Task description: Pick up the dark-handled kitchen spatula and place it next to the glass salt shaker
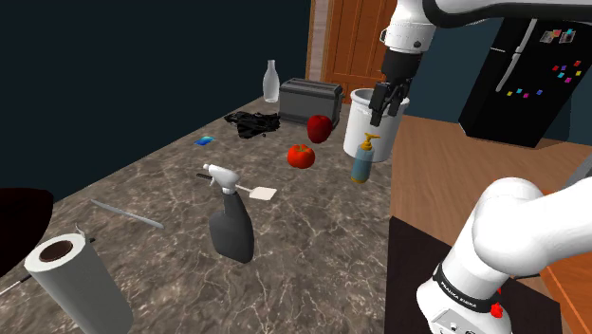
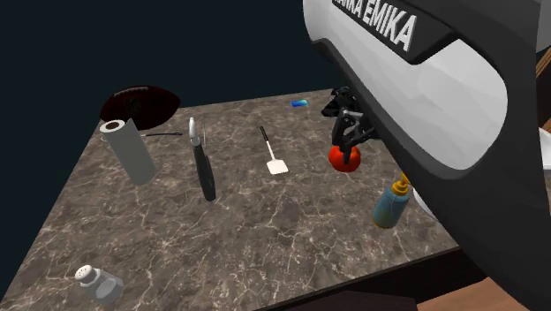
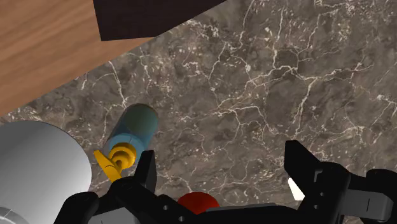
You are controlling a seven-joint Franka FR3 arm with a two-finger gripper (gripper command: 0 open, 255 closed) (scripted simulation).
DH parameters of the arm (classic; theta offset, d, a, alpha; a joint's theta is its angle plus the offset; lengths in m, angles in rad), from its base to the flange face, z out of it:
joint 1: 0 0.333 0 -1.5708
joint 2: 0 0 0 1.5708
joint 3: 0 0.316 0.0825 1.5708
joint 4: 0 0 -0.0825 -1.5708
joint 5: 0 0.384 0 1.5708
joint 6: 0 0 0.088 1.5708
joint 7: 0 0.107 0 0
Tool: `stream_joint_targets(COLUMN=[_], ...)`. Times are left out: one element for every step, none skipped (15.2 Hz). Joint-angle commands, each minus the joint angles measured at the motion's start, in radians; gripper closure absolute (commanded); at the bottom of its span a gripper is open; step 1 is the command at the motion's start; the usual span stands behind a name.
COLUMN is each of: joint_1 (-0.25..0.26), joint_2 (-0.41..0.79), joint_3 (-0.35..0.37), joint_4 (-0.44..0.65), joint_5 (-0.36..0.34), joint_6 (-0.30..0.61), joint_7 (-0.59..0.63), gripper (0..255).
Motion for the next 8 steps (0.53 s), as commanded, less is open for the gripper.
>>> stream_joint_targets(joint_1=[0.0,0.007,0.013,0.02,0.026,0.033,0.039,0.045], joint_2=[0.0,0.028,0.057,0.087,0.117,0.148,0.18,0.212], joint_3=[0.0,0.003,0.007,0.01,0.014,0.018,0.021,0.025], joint_4=[0.0,-0.001,0.0,0.001,0.004,0.009,0.014,0.021], joint_5=[0.0,0.004,0.009,0.013,0.017,0.021,0.025,0.029], joint_6=[0.0,0.029,0.058,0.086,0.114,0.141,0.167,0.193], joint_7=[0.0,0.0,-0.001,-0.002,-0.003,-0.004,-0.005,-0.007], gripper=[0,0,0,0,0,0,0,0])
